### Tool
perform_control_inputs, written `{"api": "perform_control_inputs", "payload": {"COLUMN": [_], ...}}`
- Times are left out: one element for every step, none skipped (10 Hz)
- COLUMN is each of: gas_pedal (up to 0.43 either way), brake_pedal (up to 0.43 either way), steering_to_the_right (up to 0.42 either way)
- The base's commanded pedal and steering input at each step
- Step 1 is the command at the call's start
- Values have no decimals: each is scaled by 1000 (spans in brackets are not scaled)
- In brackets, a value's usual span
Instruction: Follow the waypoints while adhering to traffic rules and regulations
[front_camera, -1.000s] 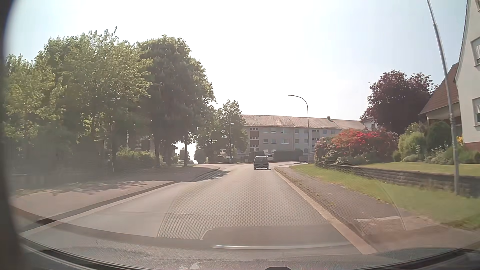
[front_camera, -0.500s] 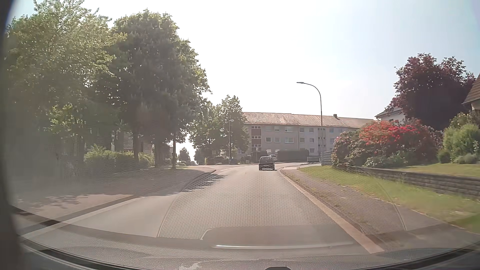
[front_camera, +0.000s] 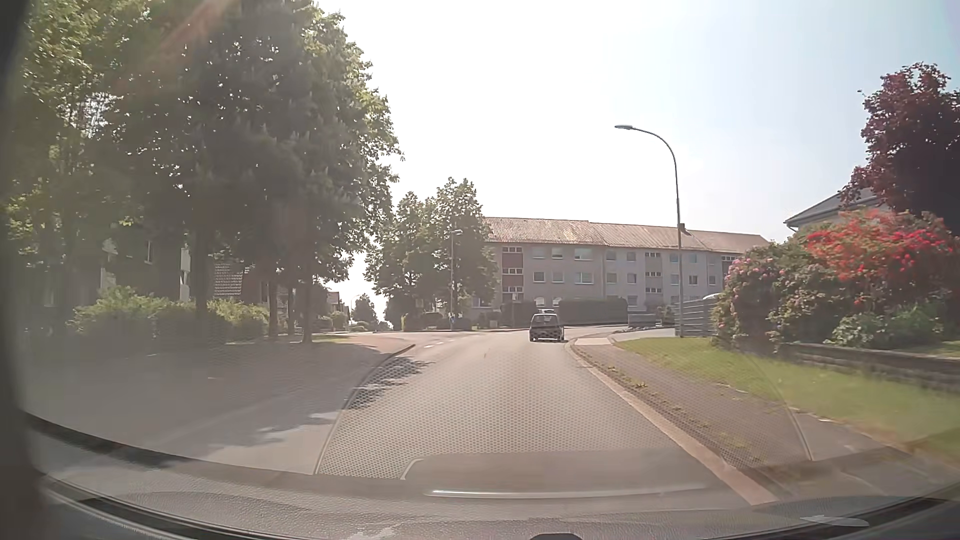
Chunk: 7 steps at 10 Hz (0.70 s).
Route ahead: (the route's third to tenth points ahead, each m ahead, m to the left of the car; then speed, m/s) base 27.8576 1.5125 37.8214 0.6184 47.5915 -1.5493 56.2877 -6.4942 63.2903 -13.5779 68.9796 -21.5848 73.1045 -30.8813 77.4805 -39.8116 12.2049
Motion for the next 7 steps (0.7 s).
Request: {"api": "perform_control_inputs", "payload": {"gas_pedal": [157, 150, 150, 98, 98, 98, 98], "brake_pedal": [0, 0, 0, 0, 0, 0, 0], "steering_to_the_right": [5, 7, 10, 11, 11, 11, 12]}}
